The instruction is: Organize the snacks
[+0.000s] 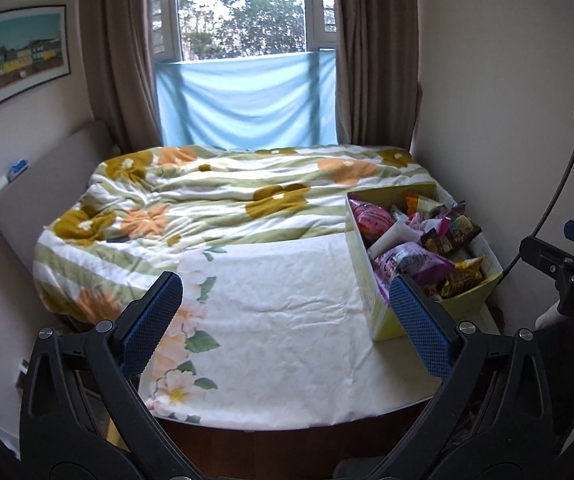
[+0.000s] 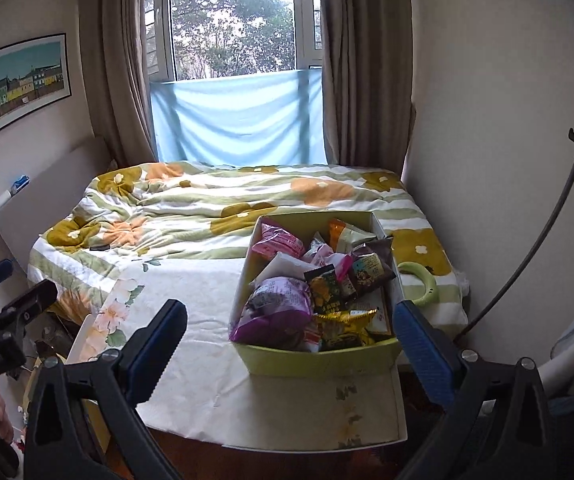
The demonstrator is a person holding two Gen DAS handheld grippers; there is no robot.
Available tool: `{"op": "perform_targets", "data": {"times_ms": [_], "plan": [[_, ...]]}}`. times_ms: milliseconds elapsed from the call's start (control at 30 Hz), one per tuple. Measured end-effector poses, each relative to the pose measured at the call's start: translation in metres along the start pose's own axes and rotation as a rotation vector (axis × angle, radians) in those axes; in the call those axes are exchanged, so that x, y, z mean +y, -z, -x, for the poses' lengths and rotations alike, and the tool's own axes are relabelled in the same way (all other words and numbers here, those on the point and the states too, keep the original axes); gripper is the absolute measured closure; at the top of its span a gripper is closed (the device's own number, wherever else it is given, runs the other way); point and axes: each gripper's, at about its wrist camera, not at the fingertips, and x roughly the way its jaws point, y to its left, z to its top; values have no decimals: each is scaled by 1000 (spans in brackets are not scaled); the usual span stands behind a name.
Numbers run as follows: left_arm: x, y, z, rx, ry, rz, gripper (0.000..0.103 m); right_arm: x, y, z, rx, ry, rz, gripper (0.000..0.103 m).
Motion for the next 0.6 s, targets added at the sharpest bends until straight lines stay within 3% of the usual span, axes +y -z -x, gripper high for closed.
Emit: {"op": "perform_targets", "data": {"times_ms": [233,600], "plan": [[3,13,20,-27,5,7,1,9,17,15,-22,18,-4,1],[4,12,18,-26,14,24,1,10,20,20,-34,22,-10,1]]}}
